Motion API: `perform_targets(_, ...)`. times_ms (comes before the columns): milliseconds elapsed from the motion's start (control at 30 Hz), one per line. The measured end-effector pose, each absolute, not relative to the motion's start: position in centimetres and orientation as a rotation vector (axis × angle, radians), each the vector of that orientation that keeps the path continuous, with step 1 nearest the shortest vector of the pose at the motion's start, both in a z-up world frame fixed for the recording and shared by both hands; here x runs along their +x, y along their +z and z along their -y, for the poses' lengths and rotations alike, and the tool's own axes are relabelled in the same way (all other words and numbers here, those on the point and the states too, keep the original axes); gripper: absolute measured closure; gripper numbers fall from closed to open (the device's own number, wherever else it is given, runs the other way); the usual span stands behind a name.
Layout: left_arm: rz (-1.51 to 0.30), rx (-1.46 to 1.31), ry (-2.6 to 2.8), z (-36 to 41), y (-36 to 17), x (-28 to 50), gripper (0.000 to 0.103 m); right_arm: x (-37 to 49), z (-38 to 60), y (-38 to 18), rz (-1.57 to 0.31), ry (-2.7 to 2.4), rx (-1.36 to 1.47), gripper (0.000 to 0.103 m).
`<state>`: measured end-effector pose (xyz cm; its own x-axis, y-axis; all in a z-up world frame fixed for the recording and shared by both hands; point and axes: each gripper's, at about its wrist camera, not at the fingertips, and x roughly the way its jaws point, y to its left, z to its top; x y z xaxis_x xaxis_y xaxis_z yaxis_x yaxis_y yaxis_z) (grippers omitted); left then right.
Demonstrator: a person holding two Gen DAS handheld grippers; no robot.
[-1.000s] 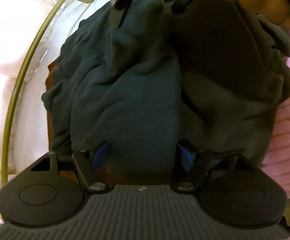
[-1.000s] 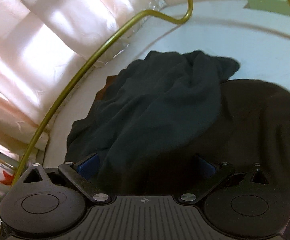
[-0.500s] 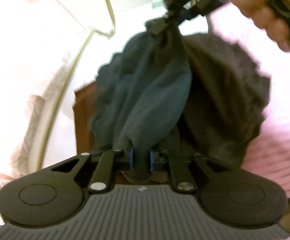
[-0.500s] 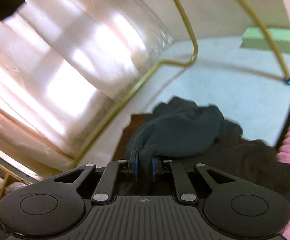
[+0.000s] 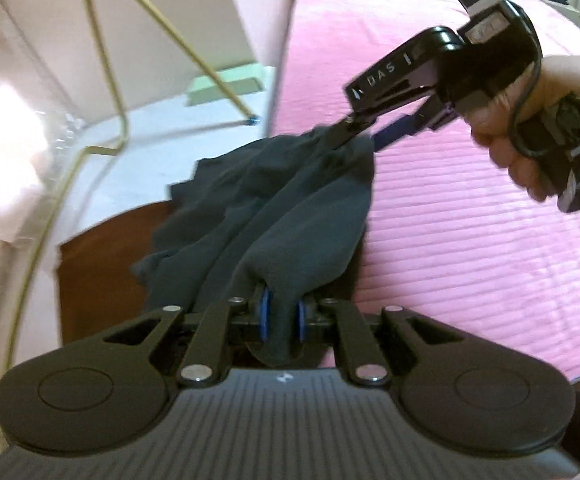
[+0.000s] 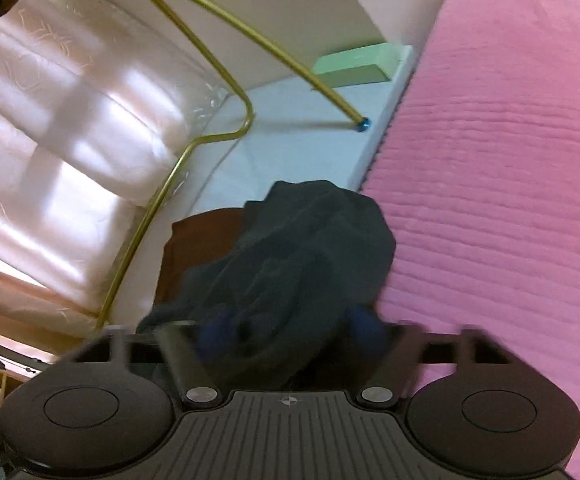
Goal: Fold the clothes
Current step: 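Lift the dark green shirt with both grippers and carry it onto the pink bed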
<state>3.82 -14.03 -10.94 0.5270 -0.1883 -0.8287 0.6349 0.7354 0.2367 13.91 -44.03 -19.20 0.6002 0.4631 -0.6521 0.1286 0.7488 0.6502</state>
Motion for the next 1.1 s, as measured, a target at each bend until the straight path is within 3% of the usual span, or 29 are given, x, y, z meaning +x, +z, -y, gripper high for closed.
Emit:
perform_targets(233, -0.907, 0.562, -0.565, 13.3, -11.0, 3.2, 0.093, 14.0, 43.0, -21.5, -0.957, 0.242, 0.905, 0.027)
perform_targets(267, -0.905, 0.555, -0.56, 12.7, -10.6, 2.9, 0.093, 14.6, 42.4, -21.7, -0.96, 0.255, 0.927, 0.041)
perform_targets(333, -0.895, 0.547, -0.55, 11.9, -10.0, 3.1, 0.093, 15.8, 41.2, -20.8, -0.947, 0.265, 0.93, 0.084)
perform_targets(367, -0.884, 0.544, -0.544, 11.4, -9.6, 3.5, 0.093, 16.4, 40.7, -19.8, -0.928, 0.266, 0.922, 0.088)
perform_targets(567, -0.722, 0.491, -0.568, 9.8, -3.9, 4.9, 0.093, 17.5, 41.8, -8.3, -0.663, 0.29, 0.916, 0.093)
perform_targets(767, -0.488, 0.44, -0.79, 13.2, 2.6, 3.2, 0.093, 10.4, 46.2, 2.6, -0.377, 0.21, 0.832, 0.094)
perform_targets(933, -0.432, 0.432, -1.087, 18.6, 3.7, -1.1, 0.093, -1.3, 51.8, 4.9, -0.307, -0.043, 0.818, 0.094)
perform_targets(1100, -0.55, 0.444, -1.389, 25.9, 0.9, -7.0, 0.091, -12.6, 57.8, 2.4, -0.393, -0.337, 0.828, 0.093)
